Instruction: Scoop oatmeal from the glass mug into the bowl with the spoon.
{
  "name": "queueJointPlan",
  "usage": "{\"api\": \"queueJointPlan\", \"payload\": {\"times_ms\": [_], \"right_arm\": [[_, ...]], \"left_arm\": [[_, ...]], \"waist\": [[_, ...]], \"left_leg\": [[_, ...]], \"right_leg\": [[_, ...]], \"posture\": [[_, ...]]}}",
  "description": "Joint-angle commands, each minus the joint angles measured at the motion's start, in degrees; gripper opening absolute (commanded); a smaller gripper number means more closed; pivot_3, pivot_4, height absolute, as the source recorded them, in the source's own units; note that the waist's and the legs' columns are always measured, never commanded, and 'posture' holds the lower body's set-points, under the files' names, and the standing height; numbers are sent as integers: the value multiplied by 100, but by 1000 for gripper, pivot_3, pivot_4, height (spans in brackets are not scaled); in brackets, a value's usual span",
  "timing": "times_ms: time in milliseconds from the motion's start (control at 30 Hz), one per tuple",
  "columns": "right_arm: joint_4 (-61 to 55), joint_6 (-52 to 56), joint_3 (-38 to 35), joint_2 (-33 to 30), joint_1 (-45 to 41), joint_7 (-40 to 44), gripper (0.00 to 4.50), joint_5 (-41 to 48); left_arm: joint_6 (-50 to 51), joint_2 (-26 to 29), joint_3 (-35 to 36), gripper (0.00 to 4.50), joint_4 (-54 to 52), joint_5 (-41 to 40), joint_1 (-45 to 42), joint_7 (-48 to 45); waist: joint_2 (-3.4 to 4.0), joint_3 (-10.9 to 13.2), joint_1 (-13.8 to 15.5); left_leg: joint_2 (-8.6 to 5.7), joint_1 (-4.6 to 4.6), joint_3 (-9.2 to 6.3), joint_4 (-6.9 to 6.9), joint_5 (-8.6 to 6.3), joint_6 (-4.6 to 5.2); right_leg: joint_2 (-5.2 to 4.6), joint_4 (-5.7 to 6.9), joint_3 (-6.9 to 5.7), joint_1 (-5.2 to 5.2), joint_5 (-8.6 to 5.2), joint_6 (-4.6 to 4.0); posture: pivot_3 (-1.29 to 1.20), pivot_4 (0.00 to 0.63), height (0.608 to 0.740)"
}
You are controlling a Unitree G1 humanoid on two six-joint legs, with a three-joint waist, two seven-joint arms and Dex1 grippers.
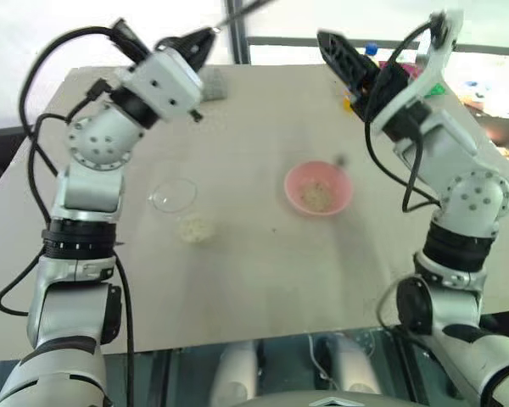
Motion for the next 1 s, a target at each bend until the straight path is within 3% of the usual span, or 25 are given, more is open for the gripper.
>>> {"api": "queueJointPlan", "payload": {"times_ms": [33, 633, 700, 1000], "right_arm": [[141, -213, -206, 200, -443, -263, 4500, 496], [357, -371, 138, 499, -606, -203, 4500, 682], [346, -376, 163, 512, -603, -186, 3989, 685], [317, -515, 271, 601, -604, -226, 30, 639]], "left_arm": [[-183, -99, -80, 87, -291, 99, -192, -48], [79, -474, -167, 87, -619, 253, -149, -227], [84, -465, -159, 0, -596, 264, -149, -256], [182, -535, -202, 0, -571, 104, -108, -527]], "waist": [[0, 0, -5], [4, 3, -128], [6, 3, -134], [10, 6, -131]], "left_leg": [[0, 0, 0, 0, 0, 0], [1, -2, -2, 0, 0, 1], [1, -2, -2, 0, 0, 1], [2, -2, -2, 0, 0, 1]], "right_leg": [[0, 0, 0, -1, 0, 0], [0, 7, 0, -3, 0, 0], [0, 7, 0, -4, 0, 0], [0, 19, 3, -10, 0, 0]], "posture": [[0, 150, 718], [0, 150, 718], [0, 150, 718], [0, 150, 718]]}}
